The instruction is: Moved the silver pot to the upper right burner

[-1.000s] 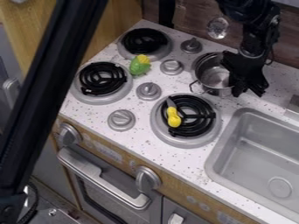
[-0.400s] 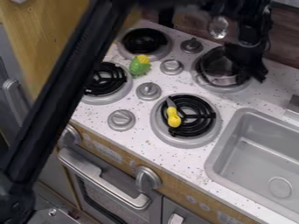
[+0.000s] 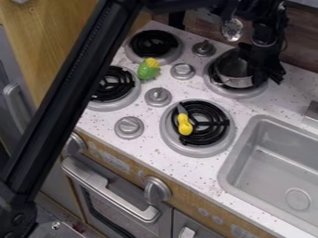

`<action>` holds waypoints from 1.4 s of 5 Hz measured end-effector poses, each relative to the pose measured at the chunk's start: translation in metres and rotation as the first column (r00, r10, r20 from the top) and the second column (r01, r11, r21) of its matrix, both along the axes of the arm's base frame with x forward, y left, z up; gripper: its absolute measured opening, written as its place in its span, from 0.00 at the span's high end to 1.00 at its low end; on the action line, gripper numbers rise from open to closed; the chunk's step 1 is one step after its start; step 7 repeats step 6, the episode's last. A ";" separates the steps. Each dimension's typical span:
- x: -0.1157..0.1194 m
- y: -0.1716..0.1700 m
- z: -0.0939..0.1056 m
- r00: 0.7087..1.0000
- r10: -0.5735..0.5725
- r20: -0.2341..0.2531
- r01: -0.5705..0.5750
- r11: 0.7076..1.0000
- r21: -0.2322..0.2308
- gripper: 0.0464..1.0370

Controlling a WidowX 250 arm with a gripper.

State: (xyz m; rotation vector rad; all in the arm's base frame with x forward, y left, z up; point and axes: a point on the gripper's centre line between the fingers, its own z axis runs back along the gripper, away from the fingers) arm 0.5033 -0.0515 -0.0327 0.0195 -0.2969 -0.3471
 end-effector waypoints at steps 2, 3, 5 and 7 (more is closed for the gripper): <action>-0.017 0.001 -0.020 0.998 0.051 -0.037 -0.051 0.999 -0.013 0.22; -0.034 0.002 0.011 0.996 0.089 0.021 -0.088 0.995 -0.049 0.04; -0.107 0.033 0.045 0.953 0.301 0.023 -0.297 0.949 -0.103 0.04; -0.147 0.046 0.038 0.899 0.407 -0.163 -0.400 0.914 0.075 0.04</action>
